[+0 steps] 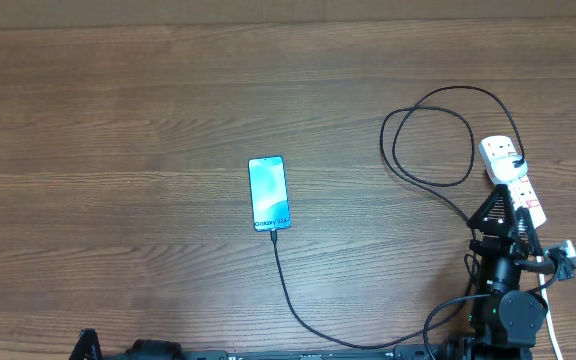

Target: Plug charger to phone and switch on socket

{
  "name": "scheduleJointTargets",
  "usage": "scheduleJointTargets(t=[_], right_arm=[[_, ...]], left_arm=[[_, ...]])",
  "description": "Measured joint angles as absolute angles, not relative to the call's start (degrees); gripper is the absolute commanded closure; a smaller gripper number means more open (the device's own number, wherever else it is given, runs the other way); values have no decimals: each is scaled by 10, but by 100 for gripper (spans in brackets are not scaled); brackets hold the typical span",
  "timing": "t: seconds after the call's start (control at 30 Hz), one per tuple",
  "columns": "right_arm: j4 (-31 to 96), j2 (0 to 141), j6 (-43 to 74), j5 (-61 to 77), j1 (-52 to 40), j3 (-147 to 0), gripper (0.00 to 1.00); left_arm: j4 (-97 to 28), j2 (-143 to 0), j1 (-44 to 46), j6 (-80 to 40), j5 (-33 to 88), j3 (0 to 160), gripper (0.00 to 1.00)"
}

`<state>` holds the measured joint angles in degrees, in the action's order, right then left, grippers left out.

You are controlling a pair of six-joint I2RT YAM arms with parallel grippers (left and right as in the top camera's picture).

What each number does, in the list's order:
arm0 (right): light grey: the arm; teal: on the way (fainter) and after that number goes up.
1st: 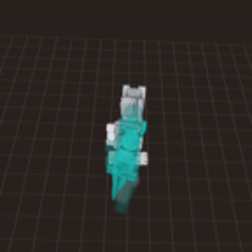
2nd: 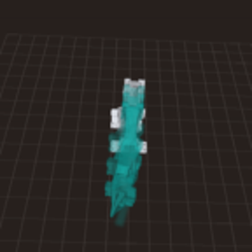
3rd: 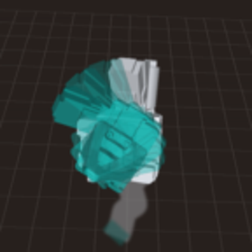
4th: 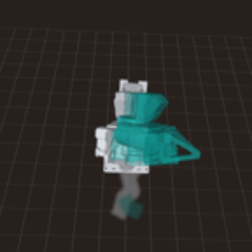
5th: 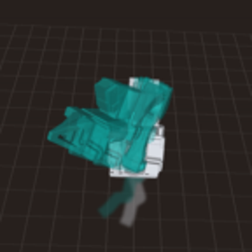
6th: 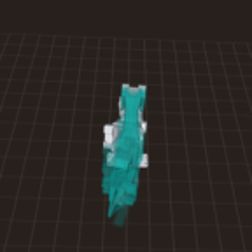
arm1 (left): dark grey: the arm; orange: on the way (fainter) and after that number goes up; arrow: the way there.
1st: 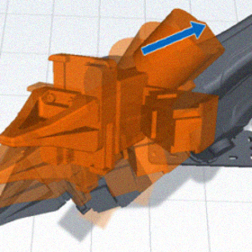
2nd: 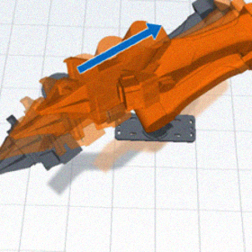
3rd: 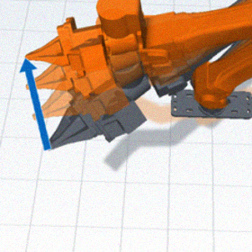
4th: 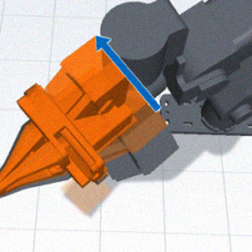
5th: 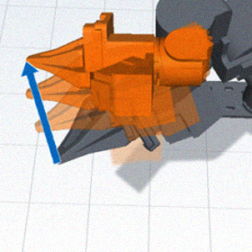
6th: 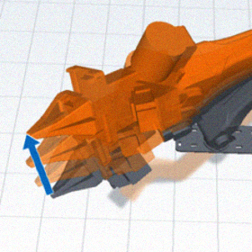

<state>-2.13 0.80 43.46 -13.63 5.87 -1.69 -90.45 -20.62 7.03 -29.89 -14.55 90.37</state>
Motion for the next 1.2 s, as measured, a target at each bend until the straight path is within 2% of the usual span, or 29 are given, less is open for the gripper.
scheduleJointTargets(t=[0.43, 0.87, 1.2], right_arm=[[-17, 7, 431, -152, 59, -12, 0], [41, 7, 197, -94, 59, -11, 0], [41, 7, 162, -79, 59, -11, 0]], left_arm=[[-905, -206, 70, -299, -145, 904, 0], [-905, -206, 70, -299, -145, 904, 0], [-905, -206, 70, -299, -145, 904, 1]])
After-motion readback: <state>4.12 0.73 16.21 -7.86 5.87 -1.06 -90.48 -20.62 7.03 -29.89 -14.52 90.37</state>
